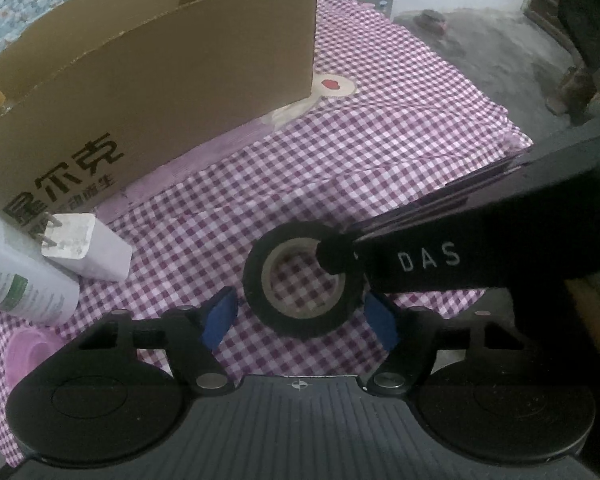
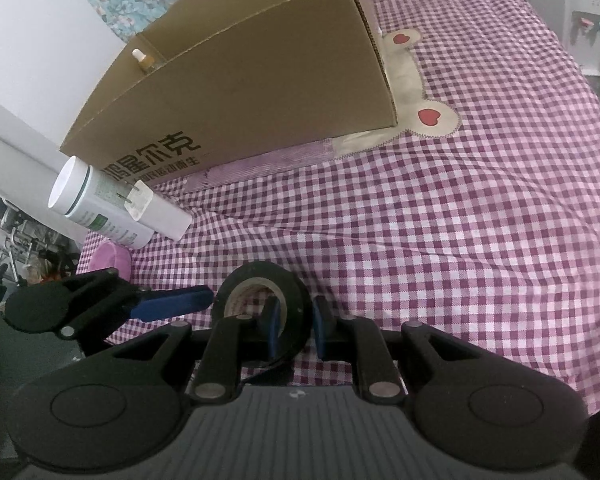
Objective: Organize rigid objects
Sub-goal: 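Grasp the black electrical tape roll by its rim with the right tool, then carry the tape roll over and down into the box with the right tool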
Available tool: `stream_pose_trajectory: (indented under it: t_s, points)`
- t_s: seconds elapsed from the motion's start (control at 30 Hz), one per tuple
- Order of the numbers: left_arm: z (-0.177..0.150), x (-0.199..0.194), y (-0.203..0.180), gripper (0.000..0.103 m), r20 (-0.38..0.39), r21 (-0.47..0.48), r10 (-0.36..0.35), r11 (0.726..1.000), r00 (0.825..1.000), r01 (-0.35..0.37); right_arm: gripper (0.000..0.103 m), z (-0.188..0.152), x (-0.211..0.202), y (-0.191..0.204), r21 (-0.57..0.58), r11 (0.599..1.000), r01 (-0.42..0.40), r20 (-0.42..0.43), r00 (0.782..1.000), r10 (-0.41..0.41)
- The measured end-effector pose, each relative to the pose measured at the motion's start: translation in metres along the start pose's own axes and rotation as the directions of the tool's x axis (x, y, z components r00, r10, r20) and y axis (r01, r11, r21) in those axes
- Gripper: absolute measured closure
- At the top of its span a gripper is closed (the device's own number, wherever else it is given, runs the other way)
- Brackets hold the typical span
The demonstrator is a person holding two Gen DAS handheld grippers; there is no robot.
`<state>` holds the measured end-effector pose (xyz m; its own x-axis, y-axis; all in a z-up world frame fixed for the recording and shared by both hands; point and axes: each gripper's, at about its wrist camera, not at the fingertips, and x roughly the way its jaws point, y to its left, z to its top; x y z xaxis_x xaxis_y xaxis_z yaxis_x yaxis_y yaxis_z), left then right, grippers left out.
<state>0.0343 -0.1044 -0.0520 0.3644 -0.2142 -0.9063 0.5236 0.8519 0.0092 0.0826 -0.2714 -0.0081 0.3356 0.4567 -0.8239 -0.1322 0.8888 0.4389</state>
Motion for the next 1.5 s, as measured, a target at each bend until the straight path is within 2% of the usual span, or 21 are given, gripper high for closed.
stream_pose_trajectory:
  t_s: [0.57,0.77,0.93,1.13,1.27,1.4,1.5]
  points:
    - [0.002,-0.009,-0.01,0.039,0.025,-0.022,0.035,0.999,0.999,-0.034,0.083,-0.005,-0.007,0.005,-0.019,1.0,0.008,0.036,0.999,-0.007]
    - [0.006,-0.037,-0.016,0.039,0.089,-0.027,0.052,0.998,0.995,-0.049,0.083,-0.004,-0.03,0.014,-0.032,0.999,0.012,0.09,0.996,-0.009]
    - [0.015,-0.075,-0.016,0.039,0.184,-0.038,0.094,0.995,0.978,-0.089,0.083,0.006,-0.061,0.032,-0.081,0.997,0.01,0.169,0.986,0.004]
    - [0.042,-0.119,-0.005,0.039,0.308,-0.097,0.158,0.986,0.938,-0.134,0.083,0.041,-0.1,0.058,-0.194,0.981,0.0,0.279,0.959,0.055]
    - [0.065,-0.135,0.008,0.039,0.351,-0.139,0.205,0.976,0.914,-0.166,0.083,0.073,-0.114,0.072,-0.262,0.965,-0.015,0.308,0.946,0.098]
    - [0.088,-0.134,0.031,0.039,0.333,-0.207,0.226,0.965,0.915,-0.163,0.083,0.113,-0.108,0.082,-0.313,0.949,-0.028,0.278,0.953,0.12]
    - [0.106,-0.121,0.053,0.039,0.28,-0.261,0.23,0.953,0.932,-0.156,0.083,0.148,-0.088,0.083,-0.333,0.941,-0.053,0.213,0.968,0.13]
